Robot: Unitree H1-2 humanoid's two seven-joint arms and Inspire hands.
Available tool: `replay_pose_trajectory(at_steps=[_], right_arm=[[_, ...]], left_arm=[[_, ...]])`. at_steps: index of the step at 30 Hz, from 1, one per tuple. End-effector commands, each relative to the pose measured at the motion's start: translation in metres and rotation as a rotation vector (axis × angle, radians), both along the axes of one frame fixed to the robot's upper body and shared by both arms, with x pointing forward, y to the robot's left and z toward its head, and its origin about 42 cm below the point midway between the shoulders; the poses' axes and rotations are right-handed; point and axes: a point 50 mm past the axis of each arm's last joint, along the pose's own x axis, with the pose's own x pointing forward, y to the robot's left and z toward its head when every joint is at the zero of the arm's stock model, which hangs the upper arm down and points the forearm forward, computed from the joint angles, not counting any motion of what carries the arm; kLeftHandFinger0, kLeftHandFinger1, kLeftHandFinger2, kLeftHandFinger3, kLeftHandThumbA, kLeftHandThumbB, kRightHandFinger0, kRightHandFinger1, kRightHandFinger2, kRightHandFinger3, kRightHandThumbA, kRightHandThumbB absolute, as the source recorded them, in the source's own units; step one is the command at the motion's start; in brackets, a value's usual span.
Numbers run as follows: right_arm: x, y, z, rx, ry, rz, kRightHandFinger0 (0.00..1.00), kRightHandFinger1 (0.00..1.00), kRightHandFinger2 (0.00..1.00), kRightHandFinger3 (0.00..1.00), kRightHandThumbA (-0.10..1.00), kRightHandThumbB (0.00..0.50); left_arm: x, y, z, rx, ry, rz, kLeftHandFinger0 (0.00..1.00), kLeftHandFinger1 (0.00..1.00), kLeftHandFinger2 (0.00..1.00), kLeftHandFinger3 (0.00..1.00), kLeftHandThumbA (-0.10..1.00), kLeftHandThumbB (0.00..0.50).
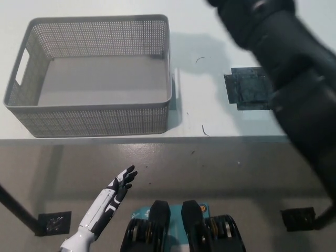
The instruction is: Use the right hand to pick up a small rectangular container and put it into a bigger container on the left side
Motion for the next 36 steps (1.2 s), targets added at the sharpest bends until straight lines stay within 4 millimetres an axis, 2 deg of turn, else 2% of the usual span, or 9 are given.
replay_pose_trajectory(at_steps=[1, 5, 10, 17, 21, 22, 24, 27, 36], right_arm=[[-0.027, 0.047, 0.049, 0.051, -0.116, 0.09, 0.0, 0.4, 0.8, 0.77, -0.1, 0.241], [-0.035, 0.07, 0.042, 0.057, -0.073, 0.102, 0.0, 0.35, 0.71, 0.72, -0.1, 0.244], [-0.043, 0.091, 0.023, 0.05, -0.016, 0.104, 0.0, 0.15, 0.41, 0.35, 0.03, 0.253], [-0.04, 0.095, -0.025, 0.05, 0.091, 0.085, 0.16, 0.25, 0.51, 0.62, -0.1, 0.281], [-0.037, 0.092, -0.057, 0.017, 0.152, 0.051, 0.01, 0.02, 0.19, 0.38, -0.04, 0.245], [-0.038, 0.093, -0.061, -0.006, 0.179, 0.042, 0.11, 0.2, 0.41, 0.8, 0.17, 0.255], [-0.038, 0.094, -0.073, -0.063, 0.273, 0.032, 0.91, 1.0, 1.0, 1.0, 0.57, 0.379], [-0.038, 0.092, -0.08, -0.055, 0.328, 0.043, 1.0, 1.0, 1.0, 1.0, 0.67, 0.483], [-0.036, 0.088, -0.087, -0.08, 0.373, 0.034, 1.0, 1.0, 1.0, 1.0, 0.85, 0.5]], left_arm=[[0.005, 0.003, 0.008, 0.003, -0.034, -0.023, 1.0, 1.0, 1.0, 1.0, 1.0, 0.305], [0.007, 0.004, 0.01, 0.014, -0.04, -0.027, 1.0, 1.0, 1.0, 1.0, 1.0, 0.297], [0.007, 0.004, 0.011, 0.017, -0.034, -0.036, 1.0, 1.0, 1.0, 1.0, 1.0, 0.297], [0.007, 0.003, 0.011, 0.021, -0.031, -0.04, 1.0, 1.0, 1.0, 1.0, 1.0, 0.316], [0.008, -0.001, 0.013, 0.025, -0.036, -0.056, 1.0, 1.0, 1.0, 1.0, 1.0, 0.309], [0.008, -0.001, 0.013, 0.027, -0.036, -0.058, 1.0, 1.0, 1.0, 1.0, 1.0, 0.31], [0.009, -0.002, 0.015, 0.037, -0.039, -0.061, 1.0, 1.0, 1.0, 1.0, 1.0, 0.314], [0.012, -0.002, 0.017, 0.032, -0.041, -0.067, 1.0, 1.0, 1.0, 1.0, 1.0, 0.329], [0.019, -0.002, 0.024, 0.06, -0.061, -0.088, 1.0, 1.0, 1.0, 1.0, 1.0, 0.315]])
